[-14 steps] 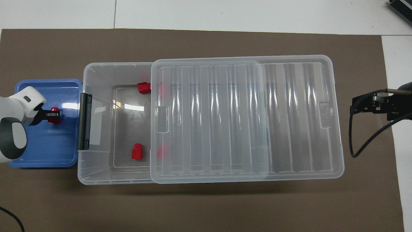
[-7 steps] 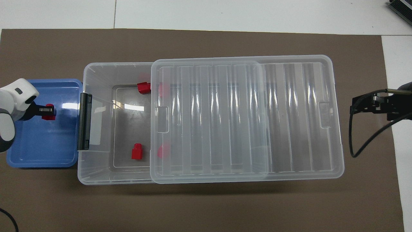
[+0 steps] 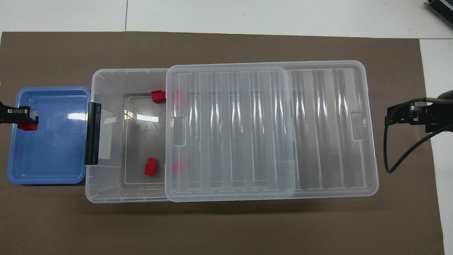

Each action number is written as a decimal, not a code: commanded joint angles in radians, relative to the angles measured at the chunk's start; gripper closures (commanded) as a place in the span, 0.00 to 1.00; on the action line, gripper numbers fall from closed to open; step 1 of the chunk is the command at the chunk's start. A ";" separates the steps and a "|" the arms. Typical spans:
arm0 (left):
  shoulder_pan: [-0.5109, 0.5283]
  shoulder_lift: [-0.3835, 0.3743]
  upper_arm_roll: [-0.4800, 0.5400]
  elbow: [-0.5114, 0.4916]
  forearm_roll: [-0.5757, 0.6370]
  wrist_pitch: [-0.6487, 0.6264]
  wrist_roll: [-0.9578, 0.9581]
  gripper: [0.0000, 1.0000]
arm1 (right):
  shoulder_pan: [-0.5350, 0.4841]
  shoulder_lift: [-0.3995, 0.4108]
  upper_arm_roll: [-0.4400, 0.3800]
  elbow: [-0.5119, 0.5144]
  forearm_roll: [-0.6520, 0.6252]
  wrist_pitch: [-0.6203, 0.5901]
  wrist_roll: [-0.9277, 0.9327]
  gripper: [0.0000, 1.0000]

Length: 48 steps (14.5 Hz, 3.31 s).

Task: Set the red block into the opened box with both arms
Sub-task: 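Grasp and lift the red block with the left gripper, then carry the red block with the left gripper over the uncovered box, then lower the red block into the box and open the left gripper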

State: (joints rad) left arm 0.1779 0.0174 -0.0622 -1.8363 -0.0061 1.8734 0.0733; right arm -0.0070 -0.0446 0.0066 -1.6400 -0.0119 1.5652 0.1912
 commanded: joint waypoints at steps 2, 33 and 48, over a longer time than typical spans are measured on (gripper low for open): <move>-0.132 -0.059 0.007 -0.001 -0.031 -0.062 -0.258 1.00 | -0.016 0.005 0.009 0.011 0.007 -0.016 -0.018 0.00; -0.425 0.119 0.012 -0.413 -0.023 0.728 -0.664 1.00 | -0.016 0.005 0.009 0.011 0.007 -0.016 -0.018 0.00; -0.451 0.111 0.013 -0.416 0.121 0.615 -0.845 1.00 | -0.016 0.005 0.009 0.011 0.007 -0.016 -0.019 0.00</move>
State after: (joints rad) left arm -0.2463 0.1439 -0.0635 -2.2440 0.0649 2.5157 -0.7057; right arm -0.0070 -0.0446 0.0067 -1.6400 -0.0119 1.5652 0.1912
